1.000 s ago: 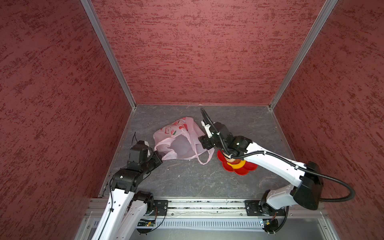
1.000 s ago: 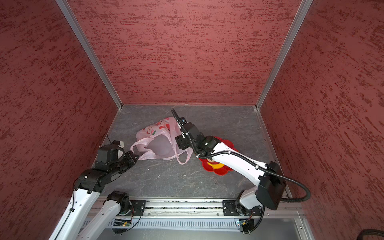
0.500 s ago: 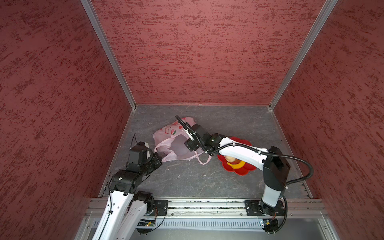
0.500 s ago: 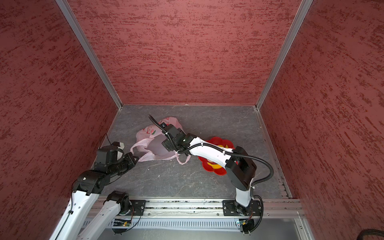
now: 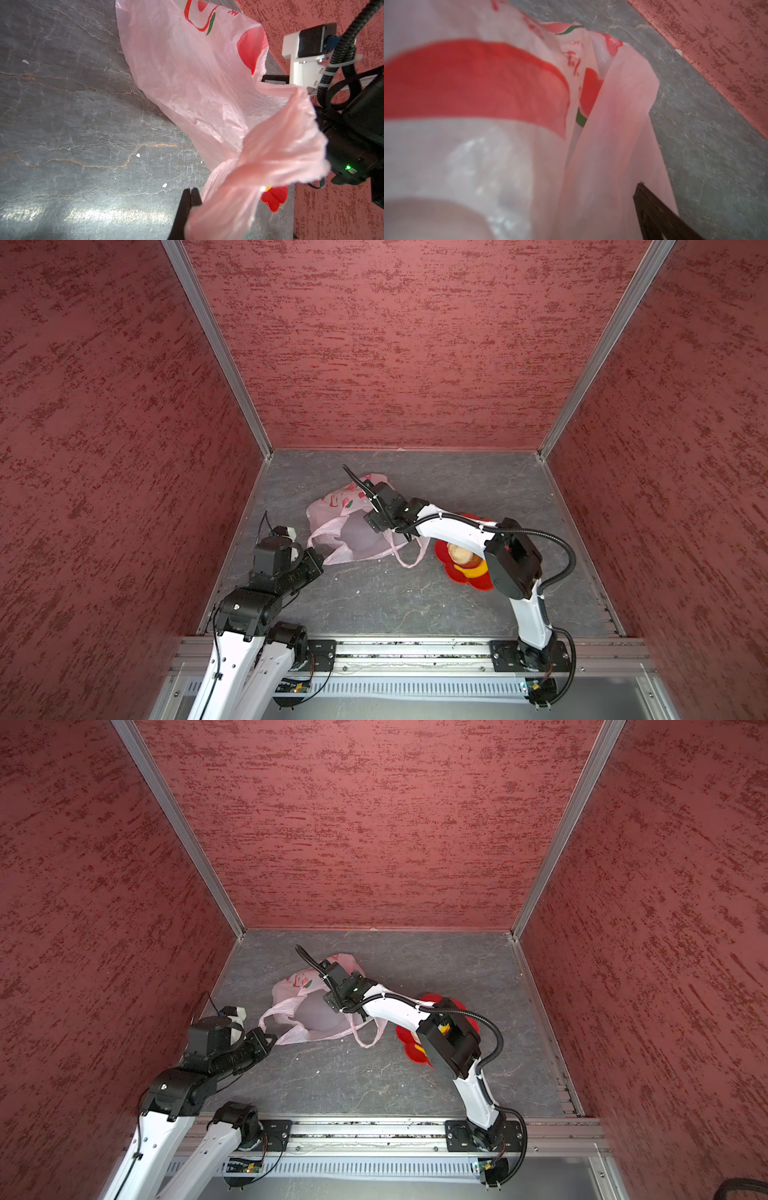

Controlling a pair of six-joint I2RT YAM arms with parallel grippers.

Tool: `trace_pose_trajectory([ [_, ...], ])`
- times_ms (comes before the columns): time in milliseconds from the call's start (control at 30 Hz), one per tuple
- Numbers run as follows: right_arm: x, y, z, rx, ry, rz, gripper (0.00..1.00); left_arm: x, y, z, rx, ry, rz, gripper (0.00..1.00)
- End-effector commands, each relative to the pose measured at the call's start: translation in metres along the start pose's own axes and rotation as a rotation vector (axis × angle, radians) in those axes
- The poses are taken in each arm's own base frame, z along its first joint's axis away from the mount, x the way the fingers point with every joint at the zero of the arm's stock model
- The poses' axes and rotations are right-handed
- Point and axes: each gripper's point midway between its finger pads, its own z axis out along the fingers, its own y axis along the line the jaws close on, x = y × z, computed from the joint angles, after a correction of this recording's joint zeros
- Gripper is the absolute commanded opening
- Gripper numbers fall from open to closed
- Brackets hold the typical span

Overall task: Take the fake fruits out of the plastic bag
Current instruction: 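Move the right gripper back over the bag and into its opening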

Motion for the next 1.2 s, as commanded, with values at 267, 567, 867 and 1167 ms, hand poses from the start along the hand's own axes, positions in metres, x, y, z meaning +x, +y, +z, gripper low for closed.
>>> trace_pose_trajectory([
  [267,-0.033,-0.023,0.013,0.037,-0.081,0.026,0.71,-0.003,-0.001,0.005,0.021,-0.018,-0.014,0.00],
  [567,-0.061,-0.022,-0.013,-0.013,-0.227,0.045,0.26,-0.032,-0.012,0.038,0.041,-0.084,-0.005,0.00],
  [867,-0.089,-0.023,-0.065,-0.042,-0.391,0.025,0.12,-0.040,-0.020,0.045,0.058,-0.088,0.001,0.00],
  [1167,-0.106,-0.006,-0.119,-0.012,-0.502,-0.029,0.11,-0.026,-0.006,0.039,0.032,-0.070,-0.023,0.00],
])
